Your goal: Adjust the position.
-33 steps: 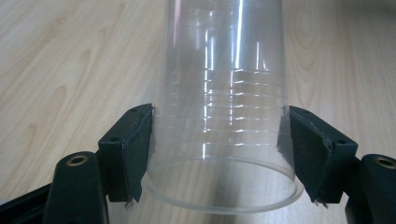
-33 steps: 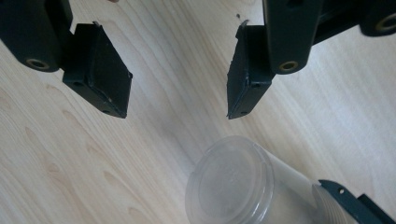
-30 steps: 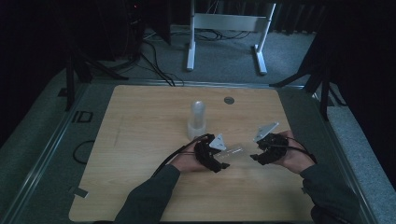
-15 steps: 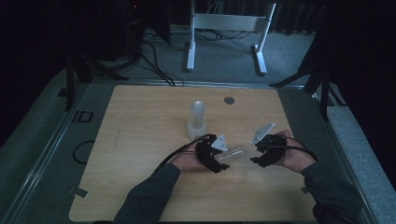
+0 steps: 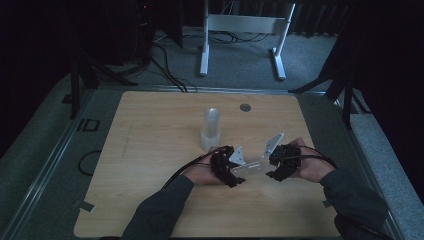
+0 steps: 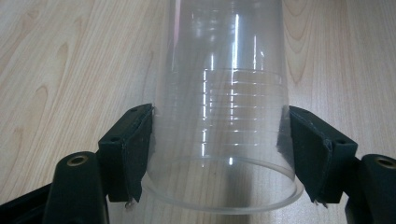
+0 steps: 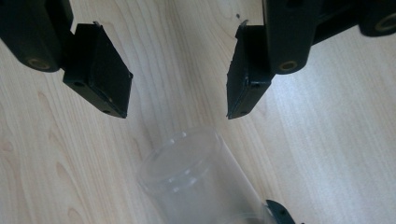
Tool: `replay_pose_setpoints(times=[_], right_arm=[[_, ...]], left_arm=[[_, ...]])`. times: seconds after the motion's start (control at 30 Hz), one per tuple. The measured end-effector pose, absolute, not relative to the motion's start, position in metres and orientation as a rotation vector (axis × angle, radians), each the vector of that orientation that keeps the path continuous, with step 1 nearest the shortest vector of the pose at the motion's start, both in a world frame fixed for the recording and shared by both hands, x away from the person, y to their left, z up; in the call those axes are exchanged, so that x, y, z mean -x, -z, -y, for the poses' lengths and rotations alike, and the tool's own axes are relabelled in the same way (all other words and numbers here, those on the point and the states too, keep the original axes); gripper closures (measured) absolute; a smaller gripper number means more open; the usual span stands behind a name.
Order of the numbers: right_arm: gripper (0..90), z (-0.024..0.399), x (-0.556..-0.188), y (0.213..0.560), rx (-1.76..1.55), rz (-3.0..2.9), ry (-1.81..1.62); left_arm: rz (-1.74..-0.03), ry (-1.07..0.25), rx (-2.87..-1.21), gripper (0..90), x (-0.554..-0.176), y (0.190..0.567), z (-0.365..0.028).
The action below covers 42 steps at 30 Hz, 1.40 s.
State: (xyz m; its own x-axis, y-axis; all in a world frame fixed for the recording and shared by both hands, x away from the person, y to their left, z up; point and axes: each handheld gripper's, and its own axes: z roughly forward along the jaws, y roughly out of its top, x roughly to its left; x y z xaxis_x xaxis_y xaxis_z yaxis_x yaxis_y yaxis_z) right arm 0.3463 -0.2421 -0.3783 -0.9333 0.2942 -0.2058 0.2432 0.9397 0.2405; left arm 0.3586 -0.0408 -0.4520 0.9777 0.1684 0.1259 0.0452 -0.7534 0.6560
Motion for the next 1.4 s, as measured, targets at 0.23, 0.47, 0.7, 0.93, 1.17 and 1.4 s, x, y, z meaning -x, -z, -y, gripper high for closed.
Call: replay_pose_setpoints(times=[0.23,0.47,0.7,0.93,1.17,1.4], right_arm=[[39.5,0.234,-0.346,0.379,-0.347,-2.896,-0.259],[38.6,0.228,-0.346,0.38,-0.325,-2.93,-0.219],[35.2,0.221,-0.345,0.384,-0.267,-2.952,-0.184],[32.5,0.217,-0.344,0.385,-0.257,-2.953,-0.184],[31.3,0.214,-0.345,0.39,-0.238,-2.976,-0.188],[31.3,0.214,-0.344,0.391,-0.258,-2.987,-0.203]], left_arm=[[-0.115,-0.254,-2.446,27.9,-0.355,0.45,0.045],[-0.073,-0.28,-2.483,27.9,-0.352,0.45,0.049],[-0.036,-0.322,-2.496,28.4,-0.347,0.448,0.051],[-0.011,-0.339,-2.499,28.5,-0.343,0.448,0.053],[0.029,-0.381,-2.486,28.5,-0.335,0.445,0.055],[0.037,-0.379,-2.471,28.5,-0.334,0.44,0.055]])
